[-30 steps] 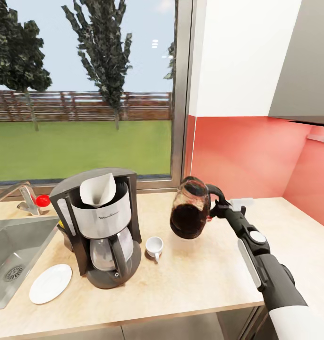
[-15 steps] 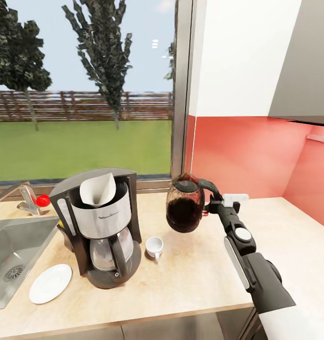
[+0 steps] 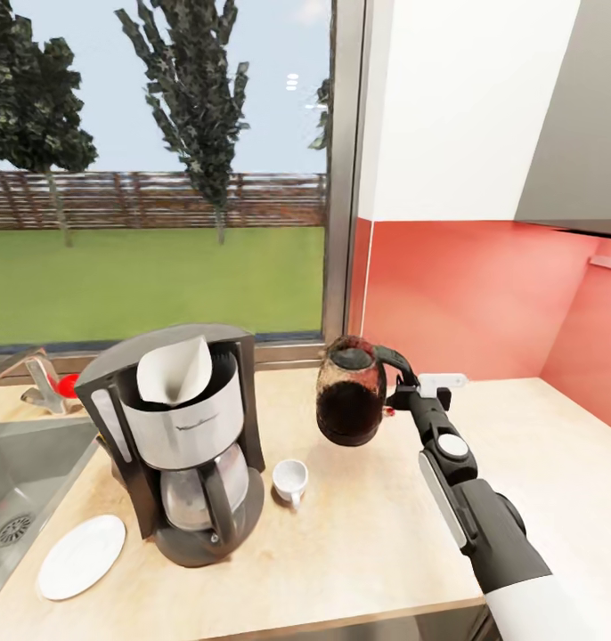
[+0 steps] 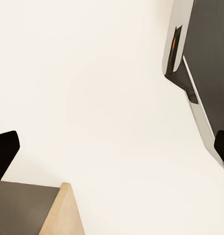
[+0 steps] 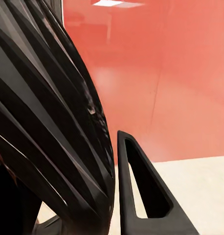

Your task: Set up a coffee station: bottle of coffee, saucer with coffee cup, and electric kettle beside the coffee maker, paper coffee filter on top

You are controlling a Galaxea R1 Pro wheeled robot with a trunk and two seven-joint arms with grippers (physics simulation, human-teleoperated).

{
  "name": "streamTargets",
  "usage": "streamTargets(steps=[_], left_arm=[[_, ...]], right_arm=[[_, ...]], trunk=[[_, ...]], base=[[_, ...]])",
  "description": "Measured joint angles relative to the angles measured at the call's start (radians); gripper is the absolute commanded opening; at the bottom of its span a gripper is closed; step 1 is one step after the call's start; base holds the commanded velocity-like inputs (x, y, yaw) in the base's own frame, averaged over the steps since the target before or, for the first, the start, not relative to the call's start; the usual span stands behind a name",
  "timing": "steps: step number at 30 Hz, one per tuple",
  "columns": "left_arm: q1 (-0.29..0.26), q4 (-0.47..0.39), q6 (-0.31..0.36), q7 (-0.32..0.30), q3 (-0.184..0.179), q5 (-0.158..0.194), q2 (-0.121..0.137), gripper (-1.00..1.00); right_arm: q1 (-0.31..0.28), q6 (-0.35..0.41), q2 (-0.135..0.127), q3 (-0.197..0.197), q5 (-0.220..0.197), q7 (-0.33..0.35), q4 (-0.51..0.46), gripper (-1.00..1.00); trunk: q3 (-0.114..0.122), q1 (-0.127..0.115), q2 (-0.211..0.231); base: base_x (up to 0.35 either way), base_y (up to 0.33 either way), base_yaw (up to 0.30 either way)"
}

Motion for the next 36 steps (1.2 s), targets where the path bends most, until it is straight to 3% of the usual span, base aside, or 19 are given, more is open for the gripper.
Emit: streamTargets(steps=[6, 36], left_arm=[[0.0, 0.0, 0.001, 0.0, 0.0, 0.0, 0.0, 1.0], [0.0, 0.002, 0.002, 0.0, 0.002, 0.0, -0.002, 1.0]], right_arm=[[0.001, -0.002, 0.0, 0.0, -0.002, 0.001, 0.023, -1.0], [0.004, -0.005, -0.001, -0.002, -0.001, -0.004, 0.027, -1.0]], trunk=[[0.0, 0.0, 0.0], [-0.018, 0.0, 0.0]], base=[[0.221, 0.0, 0.007], [0.002, 0.0, 0.111]])
